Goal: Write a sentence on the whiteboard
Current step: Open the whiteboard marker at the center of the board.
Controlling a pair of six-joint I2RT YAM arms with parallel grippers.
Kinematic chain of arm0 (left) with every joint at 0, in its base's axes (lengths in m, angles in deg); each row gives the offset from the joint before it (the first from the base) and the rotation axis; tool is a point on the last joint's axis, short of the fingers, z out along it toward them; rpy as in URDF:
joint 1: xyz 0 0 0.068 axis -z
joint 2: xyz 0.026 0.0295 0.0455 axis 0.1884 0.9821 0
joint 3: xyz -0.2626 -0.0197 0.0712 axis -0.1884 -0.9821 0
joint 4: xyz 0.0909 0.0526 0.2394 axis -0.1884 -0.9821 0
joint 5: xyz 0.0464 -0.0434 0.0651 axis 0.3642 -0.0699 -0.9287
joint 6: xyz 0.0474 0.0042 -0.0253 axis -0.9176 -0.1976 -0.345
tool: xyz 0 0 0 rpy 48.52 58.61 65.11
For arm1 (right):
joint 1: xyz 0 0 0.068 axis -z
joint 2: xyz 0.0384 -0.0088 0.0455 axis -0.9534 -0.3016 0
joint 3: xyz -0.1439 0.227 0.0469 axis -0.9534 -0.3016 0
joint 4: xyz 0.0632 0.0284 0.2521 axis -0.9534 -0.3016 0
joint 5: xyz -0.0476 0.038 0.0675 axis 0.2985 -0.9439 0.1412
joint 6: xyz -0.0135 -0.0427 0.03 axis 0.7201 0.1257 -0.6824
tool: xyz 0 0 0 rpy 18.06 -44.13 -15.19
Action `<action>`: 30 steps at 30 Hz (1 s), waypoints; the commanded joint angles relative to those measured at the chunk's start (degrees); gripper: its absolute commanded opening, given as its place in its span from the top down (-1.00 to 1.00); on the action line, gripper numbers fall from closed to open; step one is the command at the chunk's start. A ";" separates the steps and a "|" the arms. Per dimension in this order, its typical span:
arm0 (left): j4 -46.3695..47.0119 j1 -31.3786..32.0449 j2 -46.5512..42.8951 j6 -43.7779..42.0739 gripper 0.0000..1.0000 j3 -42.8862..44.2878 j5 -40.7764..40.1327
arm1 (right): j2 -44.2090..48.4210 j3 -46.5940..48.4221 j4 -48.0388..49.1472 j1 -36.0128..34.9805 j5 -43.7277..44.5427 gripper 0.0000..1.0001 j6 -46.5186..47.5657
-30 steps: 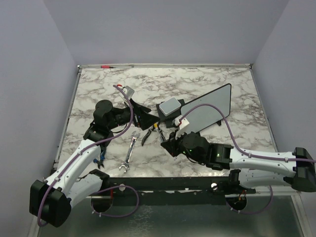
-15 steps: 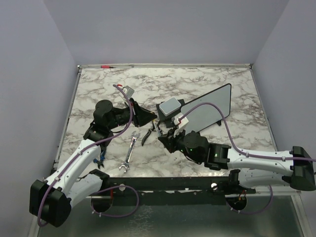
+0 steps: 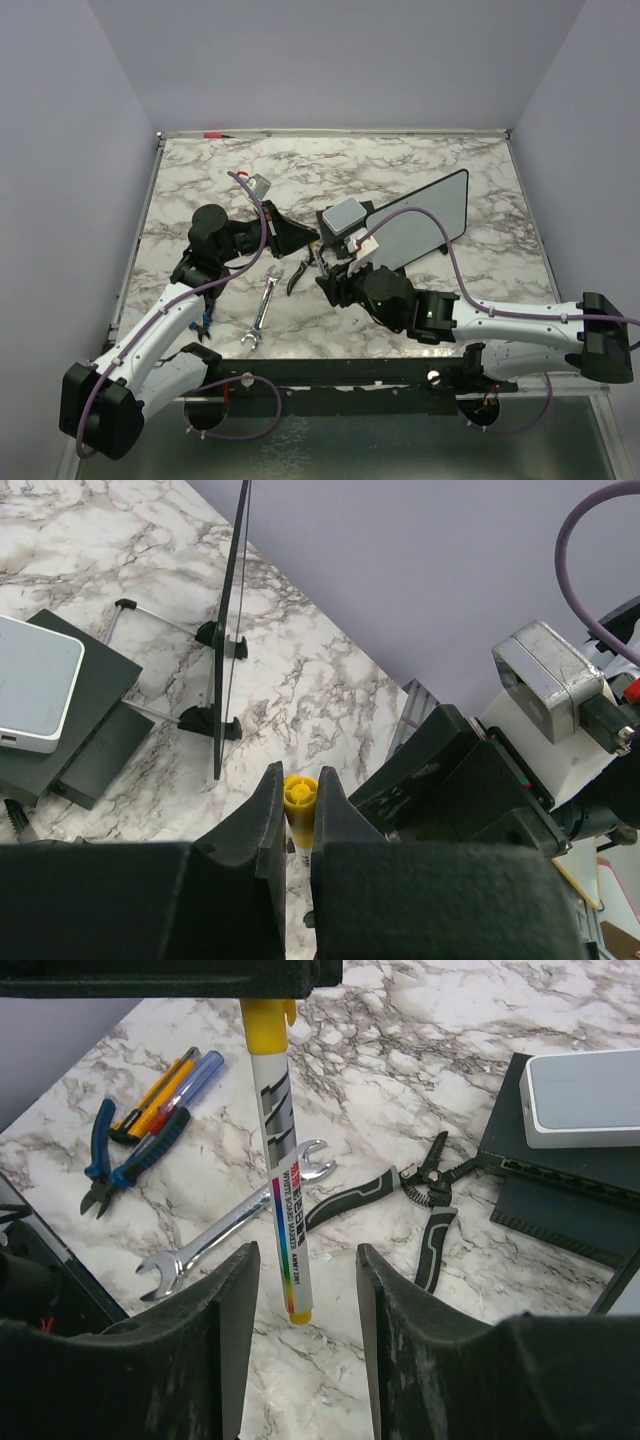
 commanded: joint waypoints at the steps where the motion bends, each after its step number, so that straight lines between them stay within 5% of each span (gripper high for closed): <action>1: 2.90 -0.10 0.19 0.97 1.00 -0.30 2.30 | -1.24 0.94 3.85 -0.40 2.89 0.05 1.39; 12: 3.79 -0.09 0.56 1.47 1.00 -0.56 3.09 | -4.64 1.65 9.23 -0.42 3.02 0.24 5.06; 14: 3.90 -0.09 0.72 1.48 1.00 -0.51 3.22 | -5.03 2.00 9.85 -0.42 3.07 0.36 5.38; 18: 3.86 -0.18 0.83 1.47 1.00 -0.48 2.93 | -5.61 2.68 8.94 -0.43 3.99 0.97 4.77; 30: 8.41 -5.18 -0.55 4.72 1.00 0.26 -0.88 | -2.59 -2.48 -5.75 -0.43 4.36 0.99 -11.06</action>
